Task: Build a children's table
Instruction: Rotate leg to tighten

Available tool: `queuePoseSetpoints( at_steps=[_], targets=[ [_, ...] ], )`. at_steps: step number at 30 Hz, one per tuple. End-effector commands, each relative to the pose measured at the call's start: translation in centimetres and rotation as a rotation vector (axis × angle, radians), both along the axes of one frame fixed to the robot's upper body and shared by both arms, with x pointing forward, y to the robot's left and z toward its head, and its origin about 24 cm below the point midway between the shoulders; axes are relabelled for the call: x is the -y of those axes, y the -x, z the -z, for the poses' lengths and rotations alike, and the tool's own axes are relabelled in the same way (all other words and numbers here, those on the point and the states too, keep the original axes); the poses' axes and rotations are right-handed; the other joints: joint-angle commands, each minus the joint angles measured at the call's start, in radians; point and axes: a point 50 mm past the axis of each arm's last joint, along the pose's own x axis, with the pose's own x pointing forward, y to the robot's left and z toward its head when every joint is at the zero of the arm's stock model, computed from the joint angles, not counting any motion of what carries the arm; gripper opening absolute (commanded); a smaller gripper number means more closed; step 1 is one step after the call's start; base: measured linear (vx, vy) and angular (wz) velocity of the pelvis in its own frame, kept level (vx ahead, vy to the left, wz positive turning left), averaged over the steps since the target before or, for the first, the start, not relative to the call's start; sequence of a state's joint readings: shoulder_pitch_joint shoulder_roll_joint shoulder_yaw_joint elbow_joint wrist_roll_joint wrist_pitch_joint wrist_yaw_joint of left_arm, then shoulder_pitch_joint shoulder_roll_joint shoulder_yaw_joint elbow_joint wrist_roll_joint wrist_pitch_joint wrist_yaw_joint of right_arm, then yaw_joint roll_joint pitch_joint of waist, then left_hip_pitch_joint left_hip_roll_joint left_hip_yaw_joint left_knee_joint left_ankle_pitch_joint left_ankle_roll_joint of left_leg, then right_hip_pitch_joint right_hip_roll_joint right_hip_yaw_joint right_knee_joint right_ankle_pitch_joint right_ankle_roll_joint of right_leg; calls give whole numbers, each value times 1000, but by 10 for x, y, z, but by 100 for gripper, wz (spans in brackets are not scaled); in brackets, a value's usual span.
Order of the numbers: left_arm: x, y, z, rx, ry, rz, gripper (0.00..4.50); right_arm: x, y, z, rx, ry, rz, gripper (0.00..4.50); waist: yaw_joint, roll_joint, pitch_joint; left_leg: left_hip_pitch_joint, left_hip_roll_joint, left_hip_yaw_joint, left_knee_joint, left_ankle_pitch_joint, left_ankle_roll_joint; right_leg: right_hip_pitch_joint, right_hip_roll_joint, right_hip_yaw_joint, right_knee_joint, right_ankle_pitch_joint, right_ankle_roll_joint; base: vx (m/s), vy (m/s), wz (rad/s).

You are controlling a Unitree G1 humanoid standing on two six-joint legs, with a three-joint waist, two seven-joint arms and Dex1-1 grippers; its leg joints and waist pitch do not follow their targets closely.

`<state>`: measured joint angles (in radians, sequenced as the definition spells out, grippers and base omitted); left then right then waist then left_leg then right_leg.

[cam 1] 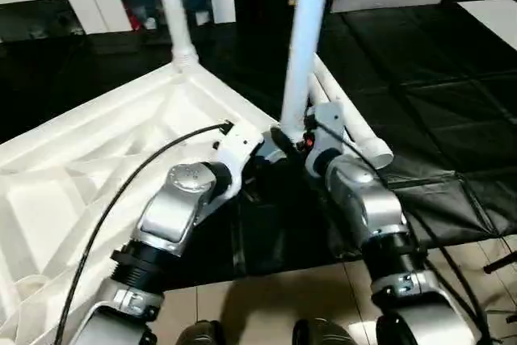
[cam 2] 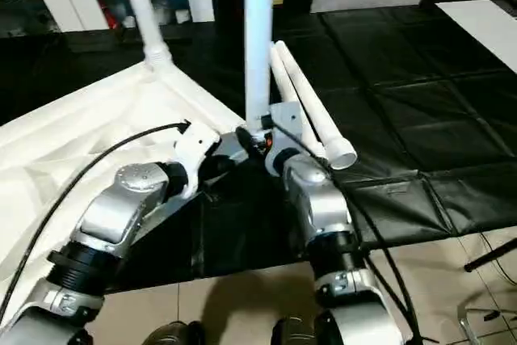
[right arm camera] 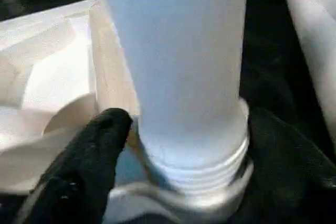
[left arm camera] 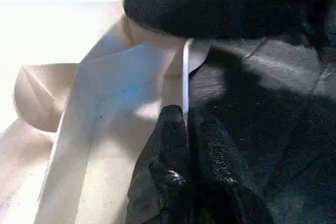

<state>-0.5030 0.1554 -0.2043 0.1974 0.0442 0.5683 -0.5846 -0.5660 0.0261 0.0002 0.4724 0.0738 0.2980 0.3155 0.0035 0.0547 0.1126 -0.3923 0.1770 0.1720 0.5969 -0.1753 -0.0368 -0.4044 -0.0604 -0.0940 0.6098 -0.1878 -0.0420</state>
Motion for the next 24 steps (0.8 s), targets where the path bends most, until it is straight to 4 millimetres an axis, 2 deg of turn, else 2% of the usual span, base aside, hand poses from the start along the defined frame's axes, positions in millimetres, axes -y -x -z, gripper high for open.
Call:
queuePoseSetpoints(
  at_steps=[1,3,7,8,9,10,11,12,13,14,15,17,18,19,20,21,22,24],
  targets=[
    [14,-7,-36,174,44,80,0,-23,14,19,-91,-13,-121,416,8,6,-88,15,53,-24,-60,-130,84,66,-91,63,-72,-109,-231,0,0,0],
    [13,-8,-36,175,40,92,0,-19,13,17,-69,-8,-112,432,10,7,-91,15,53,-23,-59,-125,84,65,-91,63,-71,-96,-231,0,0,0],
    [10,-15,-33,192,12,113,0,5,16,4,27,7,-59,444,16,9,-97,17,53,-24,-56,-91,95,68,-90,64,-64,-36,-234,0,0,0],
    [10,-18,-33,195,11,114,0,9,17,2,37,5,-45,444,17,6,-96,14,50,-22,-55,-90,98,68,-89,64,-68,-38,-229,0,0,0],
    [9,-22,-32,202,7,112,0,15,20,-2,60,5,-31,444,24,7,-98,20,51,-22,-54,-92,100,66,-88,65,-70,-41,-223,0,0,0],
    [9,-25,-31,207,4,109,0,19,21,-4,76,6,-23,444,26,5,-99,18,51,-22,-54,-89,100,69,-89,65,-69,-41,-220,0,0,0],
    [9,-29,-31,212,2,103,0,24,23,-6,89,8,-6,444,30,9,-100,18,52,-23,-54,-88,96,69,-91,65,-67,-44,-218,0,0,0],
    [11,-36,-31,230,-4,100,0,29,26,-11,111,5,14,444,31,8,-98,21,49,-21,-54,-100,97,65,-87,65,-75,-66,-204,0,0,0],
    [12,-41,-31,243,-6,98,0,33,28,-14,128,8,33,444,35,6,-101,22,49,-22,-54,-106,91,68,-89,66,-73,-72,-198,0,0,0],
    [14,-44,-31,258,-11,100,0,36,29,-16,143,15,55,444,34,4,-99,18,44,-21,-54,-102,94,68,-86,65,-78,-77,-190,0,0,0],
    [16,-47,-32,268,-14,102,0,39,30,-17,150,18,71,444,38,5,-101,21,48,-22,-54,-103,88,68,-89,65,-74,-74,-191,0,0,0],
    [20,-50,-34,281,-5,97,0,41,31,-19,152,11,85,444,37,2,-104,19,47,-23,-53,-92,94,69,-91,65,-71,-57,-198,0,0,0],
    [25,-55,-37,291,26,75,0,44,32,-21,156,14,101,444,36,3,-101,16,45,-21,-52,-84,103,68,-90,64,-73,-54,-204,0,0,0],
    [25,-56,-37,292,27,74,0,44,32,-21,156,14,102,444,38,3,-102,20,44,-20,-51,-85,103,66,-89,64,-74,-57,-204,0,0,0],
    [27,-59,-39,300,34,50,0,45,32,-23,163,12,105,444,40,2,-102,15,46,-23,-51,-75,108,71,-93,64,-69,-45,-211,0,0,0],
    [28,-61,-41,302,54,34,0,46,33,-24,167,15,108,444,40,5,-102,15,43,-21,-49,-71,114,68,-90,63,-72,-43,-207,0,0,0],
    [29,-63,-41,304,68,25,43,46,33,-25,170,18,108,450,42,4,-104,16,45,-23,-49,-69,119,71,-92,63,-70,-34,-209,0,0,0],
    [30,-65,-45,280,136,31,43,47,35,-26,173,20,110,450,46,5,-105,11,43,-25,-46,-52,137,74,-95,61,-69,-14,-219,0,0,0]
  ],
)
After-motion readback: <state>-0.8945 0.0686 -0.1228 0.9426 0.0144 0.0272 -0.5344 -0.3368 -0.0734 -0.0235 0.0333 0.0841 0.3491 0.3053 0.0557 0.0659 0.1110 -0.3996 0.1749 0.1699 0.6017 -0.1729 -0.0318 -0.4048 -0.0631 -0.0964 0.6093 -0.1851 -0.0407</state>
